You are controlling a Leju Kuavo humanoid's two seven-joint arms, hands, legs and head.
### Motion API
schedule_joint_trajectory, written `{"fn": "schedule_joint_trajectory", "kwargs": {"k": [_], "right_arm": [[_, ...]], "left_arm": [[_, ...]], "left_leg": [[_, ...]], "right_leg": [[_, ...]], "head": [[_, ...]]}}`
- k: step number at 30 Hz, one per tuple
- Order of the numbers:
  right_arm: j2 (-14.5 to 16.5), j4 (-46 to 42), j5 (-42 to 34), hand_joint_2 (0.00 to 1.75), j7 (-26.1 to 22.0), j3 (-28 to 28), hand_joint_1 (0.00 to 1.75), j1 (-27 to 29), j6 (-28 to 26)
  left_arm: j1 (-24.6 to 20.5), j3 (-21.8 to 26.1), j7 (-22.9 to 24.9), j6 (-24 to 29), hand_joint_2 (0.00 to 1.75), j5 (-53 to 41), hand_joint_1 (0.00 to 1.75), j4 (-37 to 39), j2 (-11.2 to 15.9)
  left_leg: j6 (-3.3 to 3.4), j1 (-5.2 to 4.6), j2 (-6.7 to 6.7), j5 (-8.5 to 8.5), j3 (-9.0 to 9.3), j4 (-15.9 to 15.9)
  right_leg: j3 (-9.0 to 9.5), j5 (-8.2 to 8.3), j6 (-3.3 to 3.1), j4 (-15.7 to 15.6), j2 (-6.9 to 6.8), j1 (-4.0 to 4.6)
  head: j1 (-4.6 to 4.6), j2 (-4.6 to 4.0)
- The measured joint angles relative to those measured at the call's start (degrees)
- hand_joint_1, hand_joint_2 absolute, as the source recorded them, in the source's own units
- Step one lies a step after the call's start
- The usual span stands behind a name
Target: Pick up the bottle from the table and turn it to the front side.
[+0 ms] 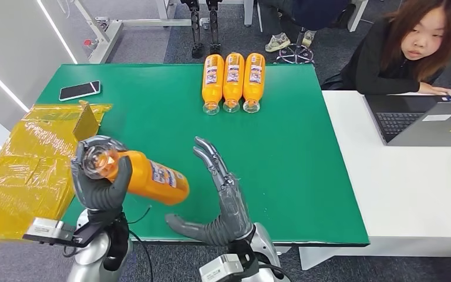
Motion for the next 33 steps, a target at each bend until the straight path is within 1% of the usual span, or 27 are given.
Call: {"fn": "schedule_joint_trajectory", "kwargs": {"k": [3, 5, 9, 12, 17, 18, 20, 22, 24, 27, 28, 29, 32, 33], "right_arm": [[0.0, 0.0, -0.3, 1.75, -0.6, 0.0, 0.00, 0.2, 0.5], [0.0, 0.0, -0.9, 1.75, -1.0, 0.0, 0.00, 0.2, 0.6], [-0.1, 0.4, -2.6, 1.75, -2.0, 0.0, 0.00, 0.2, -0.1], [-0.3, 1.0, -4.0, 1.75, -3.0, 0.0, 0.00, 0.2, -1.5], [-1.0, 1.7, -5.4, 1.75, -3.7, 0.0, 0.00, 0.1, -3.6], [-1.2, 1.8, -5.4, 1.75, -3.7, 0.0, 0.00, 0.1, -3.8], [-1.4, 1.9, -5.5, 1.75, -3.7, 0.0, 0.00, 0.1, -4.0], [-1.6, 2.0, -5.7, 1.75, -3.7, 0.0, 0.00, 0.1, -4.2], [-1.8, 2.0, -6.0, 1.75, -3.7, 0.0, 0.00, 0.1, -4.4], [-2.0, 2.0, -6.1, 1.75, -3.7, 0.0, 0.00, 0.1, -4.7], [-2.1, 2.0, -6.0, 1.75, -3.7, 0.0, 0.00, 0.1, -4.7], [-2.1, 2.0, -6.0, 1.75, -3.6, 0.0, 0.00, 0.1, -4.7], [-2.2, 2.0, -6.0, 1.75, -3.3, 0.0, 0.00, 0.1, -4.6], [-2.3, 2.0, -6.0, 1.75, -3.2, 0.0, 0.00, 0.1, -4.6]], "left_arm": [[-1.9, 2.3, 0.0, 4.3, 1.75, -5.5, 1.69, 1.3, 2.6], [-3.3, 4.0, 0.0, 6.2, 1.75, -10.5, 1.66, 2.7, 4.2], [-6.6, 6.5, 0.8, 10.2, 1.75, -22.4, 1.50, 6.8, 7.3], [-9.4, 6.6, 3.4, 14.6, 1.75, -33.2, 1.45, 11.6, 9.9], [-15.7, 4.5, 10.8, 21.2, 1.75, -49.8, 1.37, 23.9, 13.1], [-16.9, 3.6, 12.8, 22.3, 1.75, -53.2, 1.37, 26.7, 13.5], [-19.1, 1.7, 16.7, 23.7, 1.75, -58.9, 1.46, 32.0, 14.2], [-21.0, -0.2, 20.3, 24.0, 1.75, -63.3, 1.53, 37.1, 14.6], [-22.8, -1.9, 23.5, 23.5, 1.75, -66.5, 1.55, 41.6, 14.9], [-24.9, -3.7, 27.5, 21.1, 1.75, -70.0, 1.44, 47.1, 15.5], [-25.5, -4.2, 28.5, 20.0, 1.75, -70.8, 1.39, 48.6, 15.7], [-25.9, -4.5, 29.5, 18.8, 1.75, -71.4, 1.20, 50.0, 15.9], [-26.6, -5.3, 31.6, 15.6, 1.75, -72.8, 0.22, 53.4, 16.7], [-26.7, -5.4, 32.1, 14.6, 1.75, -73.3, 0.03, 54.2, 16.9]], "left_leg": [[-0.03, 0.01, 0.00, 0.02, 0.00, 0.0], [-0.04, 0.01, 0.00, 0.03, 0.00, 0.0], [-0.08, 0.01, 0.00, 0.06, 0.00, 0.0], [-0.10, 0.01, 0.01, 0.08, 0.00, 0.0], [-0.12, 0.00, 0.03, 0.12, 0.00, 0.0], [-0.13, 0.00, 0.05, 0.13, -0.01, 0.0], [-0.13, 0.00, 0.07, 0.13, -0.01, 0.0], [-0.13, 0.00, 0.08, 0.12, -0.01, 0.0], [-0.13, 0.00, 0.10, 0.12, -0.02, 0.0], [-0.13, 0.00, 0.12, 0.12, -0.03, 0.0], [-0.13, 0.01, 0.13, 0.12, -0.03, 0.0], [-0.14, 0.01, 0.14, 0.12, -0.04, 0.0], [-0.14, 0.01, 0.20, 0.12, -0.04, 0.0], [-0.14, 0.01, 0.21, 0.12, -0.04, 0.0]], "right_leg": [[-0.02, 0.00, -0.01, 0.0, 0.01, 0.01], [-0.03, 0.02, -0.03, 0.0, 0.01, 0.01], [-0.04, 0.03, -0.06, 0.1, 0.01, 0.01], [-0.05, 0.04, -0.07, 0.1, 0.01, 0.00], [-0.08, 0.08, -0.12, 0.1, 0.03, 0.00], [-0.08, 0.09, -0.13, 0.1, 0.05, 0.00], [-0.09, 0.09, -0.13, 0.1, 0.08, 0.00], [-0.10, 0.09, -0.13, 0.1, 0.11, 0.00], [-0.12, 0.09, -0.13, 0.1, 0.14, 0.00], [-0.16, 0.09, -0.13, 0.1, 0.17, 0.00], [-0.17, 0.09, -0.13, 0.1, 0.17, 0.00], [-0.18, 0.09, -0.13, 0.1, 0.18, 0.00], [-0.21, 0.09, -0.14, 0.1, 0.22, 0.00], [-0.21, 0.09, -0.14, 0.1, 0.23, 0.01]], "head": [[0.01, 0.00], [0.00, 0.00], [0.01, 0.00], [0.01, 0.00], [0.00, 0.00], [0.01, 0.00], [0.01, 0.00], [0.01, 0.00], [0.01, 0.00], [0.01, 0.00], [0.00, 0.00], [0.00, 0.00], [0.01, 0.00], [0.01, 0.00]]}}
